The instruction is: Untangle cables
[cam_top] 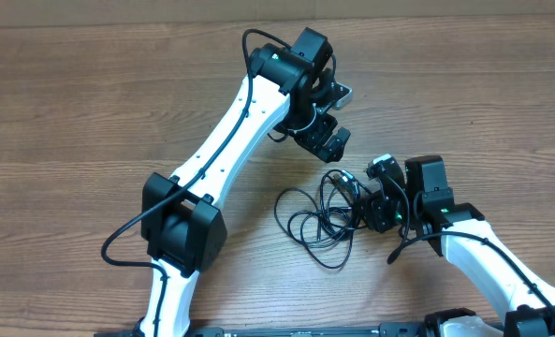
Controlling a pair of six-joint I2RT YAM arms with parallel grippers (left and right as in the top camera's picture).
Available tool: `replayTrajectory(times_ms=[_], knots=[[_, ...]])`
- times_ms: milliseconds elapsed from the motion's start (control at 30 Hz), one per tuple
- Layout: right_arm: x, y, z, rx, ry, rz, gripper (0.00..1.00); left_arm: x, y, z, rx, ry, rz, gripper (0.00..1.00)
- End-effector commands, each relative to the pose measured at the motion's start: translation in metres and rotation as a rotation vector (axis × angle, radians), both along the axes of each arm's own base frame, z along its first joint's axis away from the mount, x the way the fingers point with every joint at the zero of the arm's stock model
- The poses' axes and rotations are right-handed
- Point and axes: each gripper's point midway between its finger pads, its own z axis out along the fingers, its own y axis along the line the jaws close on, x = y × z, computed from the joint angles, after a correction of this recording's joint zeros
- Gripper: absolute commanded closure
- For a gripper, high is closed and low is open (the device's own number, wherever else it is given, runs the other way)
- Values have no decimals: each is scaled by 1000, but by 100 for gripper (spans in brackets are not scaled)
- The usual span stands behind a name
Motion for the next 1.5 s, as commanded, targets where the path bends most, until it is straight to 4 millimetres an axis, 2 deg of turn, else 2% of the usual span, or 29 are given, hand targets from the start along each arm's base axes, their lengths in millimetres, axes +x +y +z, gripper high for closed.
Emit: replayTrajectory(times_ms=[0, 100, 300, 467, 500, 667, 700, 967, 1067, 1133, 1333, 1367, 1467], knots=[[12, 1, 8, -5, -45, 10, 46, 5, -1, 4, -6, -29, -17, 0], [13, 4, 3, -9, -41, 18, 46, 5, -1, 4, -6, -28, -17, 1], [3, 14, -22, -50, 39, 36, 52, 5, -1, 4, -6, -28, -17, 0], [4, 25, -23, -45, 29, 52, 61, 5, -1, 4, -6, -28, -17, 0], [4, 26, -23, -46, 26, 54, 64, 5, -1, 4, -6, -28, -18, 0], [6, 23, -24, -57, 26, 36, 93, 5, -1, 4, -6, -28, -17, 1], [6, 23, -24, -57, 26, 35, 96, 5, -1, 4, -6, -29, -17, 1], [4, 17, -26, -82, 44, 10, 96, 5, -1, 4, -6, -28, -17, 0], [4, 17, -17, -92, 78, 11, 96, 5, -1, 4, -6, -28, -17, 0], [8, 18, -3, -93, 81, 10, 96, 5, -1, 4, -6, -29, -17, 0], [30, 24, 54, -85, 21, 12, 96, 5, -1, 4, -6, -28, -17, 3], [34, 24, 63, -84, 8, 10, 96, 5, -1, 4, -6, -29, -17, 0], [38, 25, 80, -82, -8, 8, 96, 5, -1, 4, -6, -28, -17, 0]])
